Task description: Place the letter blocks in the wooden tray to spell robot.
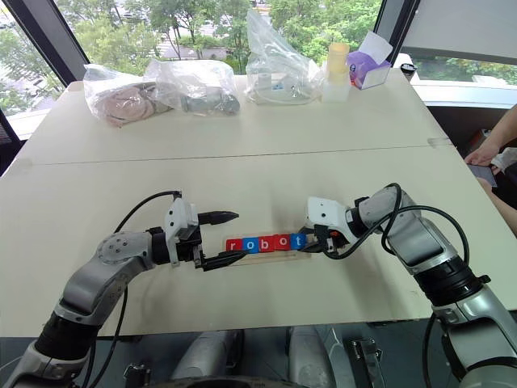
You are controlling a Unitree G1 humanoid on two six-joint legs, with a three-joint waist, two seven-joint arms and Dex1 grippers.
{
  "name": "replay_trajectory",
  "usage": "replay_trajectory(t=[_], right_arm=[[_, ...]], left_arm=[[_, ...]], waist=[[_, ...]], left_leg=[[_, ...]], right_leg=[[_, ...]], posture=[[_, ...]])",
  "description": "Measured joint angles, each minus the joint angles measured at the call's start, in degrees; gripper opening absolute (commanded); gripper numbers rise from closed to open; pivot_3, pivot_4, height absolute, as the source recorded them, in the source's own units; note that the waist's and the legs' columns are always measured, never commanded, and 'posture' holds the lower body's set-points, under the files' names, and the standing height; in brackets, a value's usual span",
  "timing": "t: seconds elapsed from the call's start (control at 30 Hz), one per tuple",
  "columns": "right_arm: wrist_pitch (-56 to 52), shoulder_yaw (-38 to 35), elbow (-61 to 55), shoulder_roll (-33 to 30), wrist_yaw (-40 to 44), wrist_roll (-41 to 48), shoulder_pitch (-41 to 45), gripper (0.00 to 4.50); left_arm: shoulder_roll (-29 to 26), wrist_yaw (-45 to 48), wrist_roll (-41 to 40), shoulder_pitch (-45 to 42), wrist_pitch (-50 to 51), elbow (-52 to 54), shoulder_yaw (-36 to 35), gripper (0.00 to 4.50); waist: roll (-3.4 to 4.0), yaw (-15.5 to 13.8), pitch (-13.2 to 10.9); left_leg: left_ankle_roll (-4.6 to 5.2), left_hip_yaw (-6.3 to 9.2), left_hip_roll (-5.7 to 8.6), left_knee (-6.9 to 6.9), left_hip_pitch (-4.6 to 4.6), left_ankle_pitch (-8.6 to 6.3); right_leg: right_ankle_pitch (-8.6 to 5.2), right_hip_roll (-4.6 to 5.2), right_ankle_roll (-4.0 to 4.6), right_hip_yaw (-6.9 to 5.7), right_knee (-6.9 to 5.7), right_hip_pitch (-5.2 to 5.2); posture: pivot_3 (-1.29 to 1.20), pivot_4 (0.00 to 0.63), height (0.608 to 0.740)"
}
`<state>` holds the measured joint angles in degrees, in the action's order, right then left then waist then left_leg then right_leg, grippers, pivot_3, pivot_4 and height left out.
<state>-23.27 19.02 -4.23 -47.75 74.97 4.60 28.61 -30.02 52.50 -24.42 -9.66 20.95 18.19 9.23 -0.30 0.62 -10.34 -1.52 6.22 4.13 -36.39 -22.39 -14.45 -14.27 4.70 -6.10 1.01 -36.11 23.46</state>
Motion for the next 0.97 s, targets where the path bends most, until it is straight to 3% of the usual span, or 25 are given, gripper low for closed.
replay_trajectory(t=[0.07,0.3,0.47,0.6,0.77,0.97], right_arm=[[-0.1,0.0,0.0,0.07,0.06,0.0,0.06,1.11],[-1.55,0.32,-0.04,0.75,-0.13,0.1,0.71,4.48],[-3.55,-0.38,-1.84,-0.16,-0.15,1.22,0.67,4.48],[-7.59,-5.12,-7.09,-2.6,-0.43,4.53,0.19,4.48],[-14.88,-14.63,-17.07,-10.27,0.31,11.75,-9.29,4.48],[-19.35,-23.81,-24.73,-14.95,0.13,17.72,-17.49,4.48]], left_arm=[[0.0,-0.02,0.0,0.0,0.0,0.0,0.0,4.5],[-0.08,0.01,0.0,0.0,0.0,0.0,0.0,4.5],[-0.47,-0.01,-0.08,0.02,0.11,0.01,-0.22,4.5],[-1.56,-0.02,-0.72,0.35,0.9,0.52,-1.54,4.5],[-5.66,0.04,-2.16,3.67,3.57,4.11,-3.73,4.5],[-10.58,1.26,-2.85,5.07,4.42,7.08,-7.07,4.5]], waist=[[0.0,0.0,0.0],[0.0,-0.04,0.0],[0.0,-0.06,0.0],[0.0,-0.07,0.0],[0.0,-0.91,0.0],[0.0,-1.29,0.0]], left_leg=[[0.0,0.0,0.0,0.0,0.0,0.0],[0.0,0.0,0.0,0.0,0.0,0.0],[0.0,0.0,0.0,0.0,0.0,0.0],[0.0,0.01,0.0,0.01,0.0,0.0],[0.04,0.03,0.0,0.05,-0.05,-0.03],[0.04,-0.02,-0.04,-0.02,-0.01,-0.03]], right_leg=[[0.0,0.0,0.0,0.0,0.0,0.0],[0.0,0.0,0.0,0.0,0.0,0.0],[0.0,0.01,0.0,0.0,0.0,0.01],[0.0,0.03,0.0,0.0,0.01,0.0],[-0.01,0.12,0.01,-0.02,0.05,0.01],[-0.11,0.12,0.2,-0.01,0.05,-0.04]], posture=[[0.0,0.15,0.74],[0.0,0.15,0.74],[0.0,0.15,0.74],[0.0,0.15,0.74],[0.0,0.15,0.74],[0.0,0.15,0.74]])
